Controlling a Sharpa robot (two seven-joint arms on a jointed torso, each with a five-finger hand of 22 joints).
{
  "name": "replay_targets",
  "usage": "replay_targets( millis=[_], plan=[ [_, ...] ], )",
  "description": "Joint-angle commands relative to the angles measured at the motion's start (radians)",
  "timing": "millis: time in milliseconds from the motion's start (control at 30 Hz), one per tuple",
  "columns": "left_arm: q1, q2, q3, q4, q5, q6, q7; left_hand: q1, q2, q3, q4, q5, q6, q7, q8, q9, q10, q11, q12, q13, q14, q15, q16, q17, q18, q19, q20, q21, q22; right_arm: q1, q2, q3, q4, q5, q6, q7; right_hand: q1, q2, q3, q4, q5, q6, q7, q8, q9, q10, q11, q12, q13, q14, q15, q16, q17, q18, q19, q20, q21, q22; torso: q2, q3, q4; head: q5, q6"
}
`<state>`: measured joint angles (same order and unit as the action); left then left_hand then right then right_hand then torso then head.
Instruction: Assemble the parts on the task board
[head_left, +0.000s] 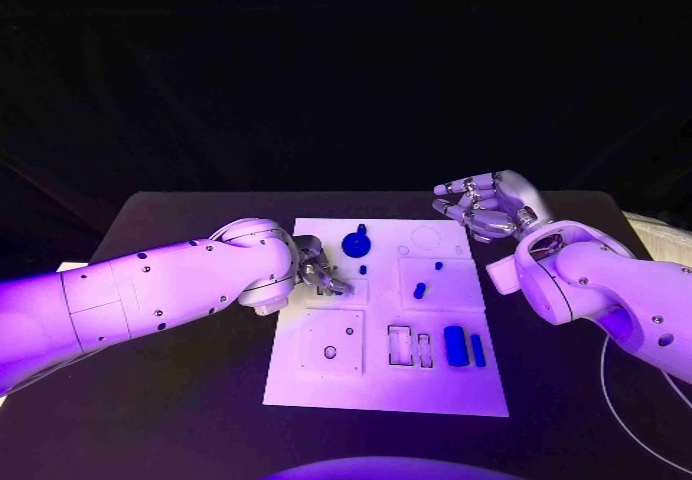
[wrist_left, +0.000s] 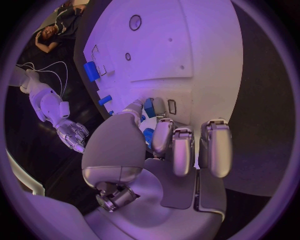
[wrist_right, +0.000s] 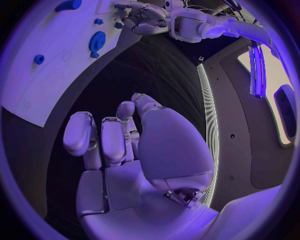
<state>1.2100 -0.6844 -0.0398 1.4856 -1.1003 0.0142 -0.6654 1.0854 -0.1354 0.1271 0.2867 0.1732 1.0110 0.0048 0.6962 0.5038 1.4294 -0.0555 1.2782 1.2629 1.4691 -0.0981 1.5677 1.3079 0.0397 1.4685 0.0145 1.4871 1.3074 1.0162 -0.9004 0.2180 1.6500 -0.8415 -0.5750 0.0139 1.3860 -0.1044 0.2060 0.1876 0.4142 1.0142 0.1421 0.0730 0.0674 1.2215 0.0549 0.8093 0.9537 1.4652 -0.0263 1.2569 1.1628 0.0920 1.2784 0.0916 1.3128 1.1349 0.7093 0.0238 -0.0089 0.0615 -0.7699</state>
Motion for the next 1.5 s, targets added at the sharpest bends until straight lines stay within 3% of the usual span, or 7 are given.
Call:
replay_targets(
  millis=[33, 567, 1500],
  plan=[
    [0.001, 0.0, 0.001, 0.003, 0.01, -0.004, 0.001, 0.001, 0.01, -0.006, -0.003, 0.002, 0.002, 0.002, 0.006, -0.001, 0.003, -0.001, 0.003, 0.001, 0.102, -0.007, 0.003, 0.263, -0.016, 0.061, -0.008, 0.005, 0.185, -0.001, 0.001, 0.0, 0.0, -0.003, 0.01, 0.009, -0.013, -0.001, 0.003, 0.004, -0.005, -0.007, 0.003, 0.0, 0.0, -0.007, -0.002, -0.003, -0.001, 0.02, 0.005, -0.005, -0.001, 0.007, -0.007, -0.003, -0.007, -0.001, 0.001, -0.0003, -0.0005, 0.0, 0.0],
    [0.002, 0.003, 0.002, -0.014, 0.043, -0.015, 0.004, 0.007, 0.024, -0.014, 0.0, 0.005, 0.001, 0.002, 0.008, -0.003, 0.003, -0.001, 0.003, 0.0, 0.102, -0.007, 0.003, 0.263, -0.015, 0.059, -0.008, 0.002, 0.183, -0.005, 0.003, -0.001, -0.002, -0.003, 0.011, 0.008, -0.013, -0.001, 0.004, 0.003, -0.005, -0.007, 0.003, 0.0, 0.0, -0.006, -0.002, -0.003, 0.0, 0.02, 0.005, -0.005, -0.001, 0.007, -0.007, -0.003, -0.007, -0.001, 0.001, 0.0, -0.0007, 0.0, 0.001],
    [0.003, 0.015, 0.002, -0.038, 0.065, -0.022, 0.004, 0.003, 0.025, -0.023, 0.002, 0.004, -0.002, 0.003, 0.008, -0.005, 0.001, 0.0, 0.0, -0.003, 0.102, -0.007, 0.003, 0.263, -0.014, 0.057, -0.008, -0.002, 0.178, -0.006, 0.004, -0.002, -0.004, -0.003, 0.012, 0.007, -0.01, -0.003, 0.005, 0.0, -0.003, -0.008, 0.003, 0.0, 0.0, -0.008, -0.003, -0.003, -0.002, 0.02, 0.005, -0.006, -0.001, 0.007, -0.008, -0.003, -0.008, -0.002, 0.001, 0.0004, -0.0004, -0.003, 0.001]
  ],
)
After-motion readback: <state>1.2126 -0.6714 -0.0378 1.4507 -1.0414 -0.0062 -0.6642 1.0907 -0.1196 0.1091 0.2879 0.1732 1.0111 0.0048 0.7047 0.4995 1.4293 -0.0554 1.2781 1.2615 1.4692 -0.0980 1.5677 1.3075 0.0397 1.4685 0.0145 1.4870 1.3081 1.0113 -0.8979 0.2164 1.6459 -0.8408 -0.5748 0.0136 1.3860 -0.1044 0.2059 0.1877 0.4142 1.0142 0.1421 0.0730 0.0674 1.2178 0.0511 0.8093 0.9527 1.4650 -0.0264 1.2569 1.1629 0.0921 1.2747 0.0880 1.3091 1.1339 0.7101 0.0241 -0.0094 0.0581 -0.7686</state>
